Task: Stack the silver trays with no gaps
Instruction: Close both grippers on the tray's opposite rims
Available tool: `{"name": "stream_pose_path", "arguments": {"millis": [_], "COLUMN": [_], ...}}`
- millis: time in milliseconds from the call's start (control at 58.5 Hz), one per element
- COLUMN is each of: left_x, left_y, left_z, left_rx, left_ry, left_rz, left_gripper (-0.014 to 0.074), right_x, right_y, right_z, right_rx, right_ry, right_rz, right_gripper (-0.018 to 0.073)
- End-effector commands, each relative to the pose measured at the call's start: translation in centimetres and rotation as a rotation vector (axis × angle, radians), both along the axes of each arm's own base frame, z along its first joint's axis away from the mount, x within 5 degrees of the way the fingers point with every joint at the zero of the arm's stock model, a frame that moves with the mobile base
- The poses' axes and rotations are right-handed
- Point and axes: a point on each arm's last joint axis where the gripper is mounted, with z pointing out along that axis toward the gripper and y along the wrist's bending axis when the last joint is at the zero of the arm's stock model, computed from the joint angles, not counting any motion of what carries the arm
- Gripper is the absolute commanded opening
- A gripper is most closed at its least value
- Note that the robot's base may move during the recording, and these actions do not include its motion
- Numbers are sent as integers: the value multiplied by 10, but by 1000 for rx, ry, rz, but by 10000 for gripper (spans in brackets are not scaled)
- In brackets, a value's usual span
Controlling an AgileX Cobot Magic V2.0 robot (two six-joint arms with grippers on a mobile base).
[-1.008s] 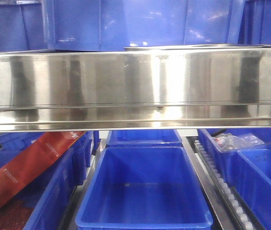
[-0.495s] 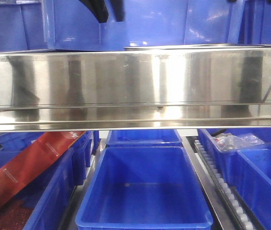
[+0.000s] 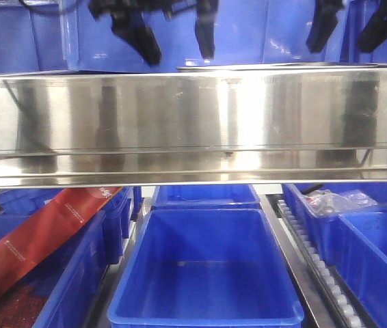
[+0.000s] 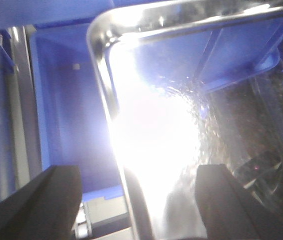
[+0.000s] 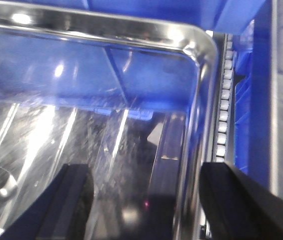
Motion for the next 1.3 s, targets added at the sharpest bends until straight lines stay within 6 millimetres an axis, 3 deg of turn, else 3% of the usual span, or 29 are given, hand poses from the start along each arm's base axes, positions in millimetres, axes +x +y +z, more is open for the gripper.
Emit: {"name": "stream_pose_path", "arguments": {"millis": [0, 325, 700, 1281], "left_x": [0, 2, 5, 7], "left_y": [-4, -6, -13, -14], "left_z": [3, 1, -19, -21], "left_rx": [-31, -45, -42, -50], "left_ry": [-17, -34, 35, 26], "left_rz": [-2, -7, -2, -4], "left_gripper": [388, 388, 388, 388], "right_x": [5, 12, 15, 19], "right_y": [-3, -7, -13, -16], "right_z": [0, -9, -15, -21], "right_rx": [-19, -36, -37, -38], "right_ry": [-28, -24, -8, -4], "right_rz": [-6, -31, -45, -55], "right_gripper": [346, 340, 340, 340]}}
